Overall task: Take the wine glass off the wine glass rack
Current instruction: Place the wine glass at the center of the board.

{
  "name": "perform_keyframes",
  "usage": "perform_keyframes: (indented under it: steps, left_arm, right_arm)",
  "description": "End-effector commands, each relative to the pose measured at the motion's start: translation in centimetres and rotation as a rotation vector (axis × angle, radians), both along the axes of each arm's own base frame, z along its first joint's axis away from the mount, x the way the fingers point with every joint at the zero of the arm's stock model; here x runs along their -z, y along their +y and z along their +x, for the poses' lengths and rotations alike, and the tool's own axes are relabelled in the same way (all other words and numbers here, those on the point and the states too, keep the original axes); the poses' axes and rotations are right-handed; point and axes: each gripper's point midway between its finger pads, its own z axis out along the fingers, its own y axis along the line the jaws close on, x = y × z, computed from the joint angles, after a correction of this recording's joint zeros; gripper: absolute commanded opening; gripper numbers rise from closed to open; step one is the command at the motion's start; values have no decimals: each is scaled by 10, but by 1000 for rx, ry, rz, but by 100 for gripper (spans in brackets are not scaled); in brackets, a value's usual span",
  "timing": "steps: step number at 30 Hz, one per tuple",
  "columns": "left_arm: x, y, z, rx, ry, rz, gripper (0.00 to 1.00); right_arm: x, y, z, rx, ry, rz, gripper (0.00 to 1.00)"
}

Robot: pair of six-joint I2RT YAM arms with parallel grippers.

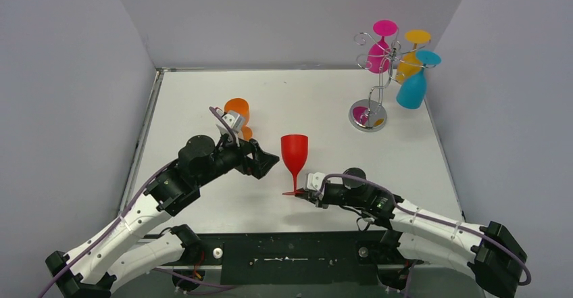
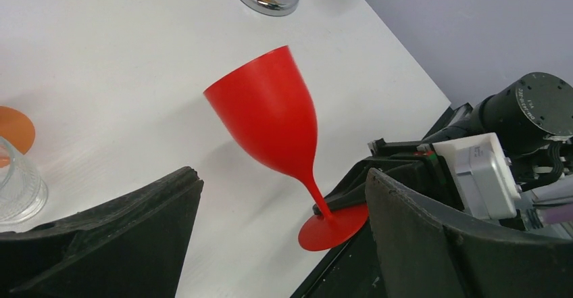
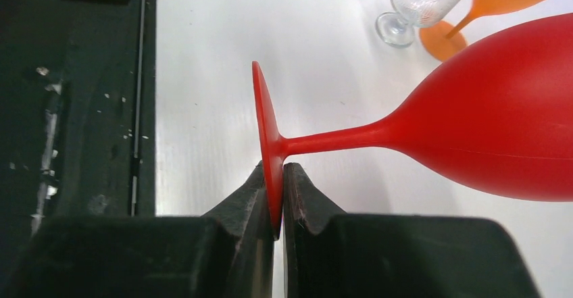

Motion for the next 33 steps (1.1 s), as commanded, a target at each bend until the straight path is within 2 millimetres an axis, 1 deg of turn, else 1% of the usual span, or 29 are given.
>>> perform_keyframes:
  steps: [1, 4, 6, 8, 10, 11, 12, 14, 18, 21, 23, 25, 27, 28, 29, 30, 32, 33]
  left_arm:
    - [-30, 10, 8, -48, -60, 3, 89]
    - [-33, 15, 13, -69, -70, 40, 90]
    - [-38, 14, 17, -72, -77, 50, 90]
    - [-43, 7, 18, -36, -85, 51, 93]
    - [-47, -1, 18, 21, -78, 64, 94]
    - [-45, -5, 19, 51, -56, 78, 94]
    - [-46, -11, 14, 119, -37, 77, 94]
    - [-44, -21, 11, 223, 3, 79, 94]
    - [-39, -32, 5, 380, 59, 35, 93]
    - [-34, -40, -1, 467, 110, -8, 90]
    - [-37, -46, -9, 530, 112, -66, 88]
    - [-47, -52, -16, 584, 100, -138, 86]
    - [-47, -55, -21, 623, 114, -167, 82]
    - [-46, -56, -24, 648, 128, -170, 78]
    - [-44, -56, -28, 679, 136, -168, 73]
    - [-41, -55, -33, 707, 142, -153, 71]
    - [-33, -50, -38, 734, 132, -106, 69]
    - [-33, -49, -41, 744, 127, -99, 68]
  right_arm:
    - [-18, -5, 15, 9, -231, 24, 0]
    - [-20, -6, 11, -14, -259, 31, 0]
    - [-22, -3, 2, -76, -286, 57, 0]
    - [-18, -1, -9, -145, -307, 67, 0]
    - [-15, 0, -12, -177, -320, 60, 0]
    - [-15, 1, -11, -183, -325, 57, 0]
    - [-15, 2, -12, -192, -324, 57, 0]
    - [-18, 5, -20, -244, -324, 76, 0]
    - [-26, 7, -32, -305, -356, 127, 0]
    - [-34, 8, -41, -355, -359, 157, 0]
    - [-38, 7, -49, -387, -365, 184, 0]
    - [-41, 5, -53, -399, -377, 200, 0]
    - [-44, 4, -55, -409, -382, 203, 0]
    - [-45, 3, -57, -417, -380, 203, 0]
    - [-47, 3, -58, -422, -384, 209, 0]
    - [-48, 2, -60, -423, -384, 216, 0]
    - [-50, 0, -62, -432, -379, 219, 0]
    - [-50, 0, -64, -444, -379, 215, 0]
